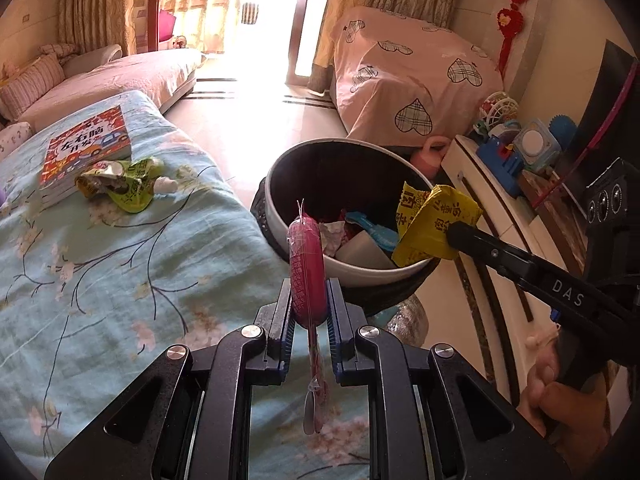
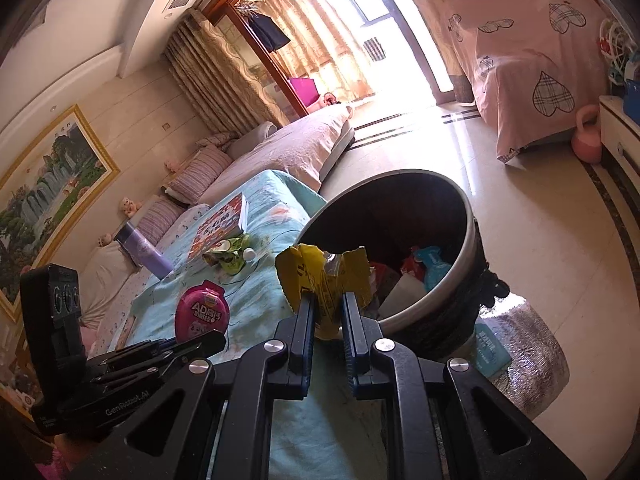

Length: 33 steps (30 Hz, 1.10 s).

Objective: Collect trash
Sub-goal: 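Carry the pink pack and yellow bag in both tools over the bin, then open both tools to drop the pack and bag into the bin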

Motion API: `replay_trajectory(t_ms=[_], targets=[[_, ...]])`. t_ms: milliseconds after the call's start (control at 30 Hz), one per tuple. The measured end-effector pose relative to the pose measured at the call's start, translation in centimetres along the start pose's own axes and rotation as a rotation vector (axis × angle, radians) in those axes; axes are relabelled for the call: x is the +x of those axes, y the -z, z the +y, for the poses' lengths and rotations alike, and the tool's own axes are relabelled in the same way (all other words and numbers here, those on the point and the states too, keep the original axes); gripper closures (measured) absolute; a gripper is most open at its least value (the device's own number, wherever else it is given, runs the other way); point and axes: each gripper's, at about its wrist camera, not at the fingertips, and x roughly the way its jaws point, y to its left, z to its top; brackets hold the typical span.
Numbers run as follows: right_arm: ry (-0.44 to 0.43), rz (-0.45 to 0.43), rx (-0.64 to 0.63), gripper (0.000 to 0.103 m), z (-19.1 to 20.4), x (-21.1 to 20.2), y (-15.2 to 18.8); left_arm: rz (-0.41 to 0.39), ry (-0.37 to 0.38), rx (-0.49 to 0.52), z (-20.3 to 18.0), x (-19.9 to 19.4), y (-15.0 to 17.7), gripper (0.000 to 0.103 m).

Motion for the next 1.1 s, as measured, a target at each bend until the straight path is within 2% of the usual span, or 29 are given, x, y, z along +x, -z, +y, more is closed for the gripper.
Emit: replay_trajectory(t_ms=[500,1100], targets=[[0.064,0.013,-0.019,0.090,-2.8,2.3,-3.6,0.034,0.064,0.048,-2.7,4.1,-4.4,0.089],[0.103,0.064,-0.038,0.090,-3.8,4.7,-4.9,0.066,0.064,0.040,-1.8,7.5,-5.3,0.089]])
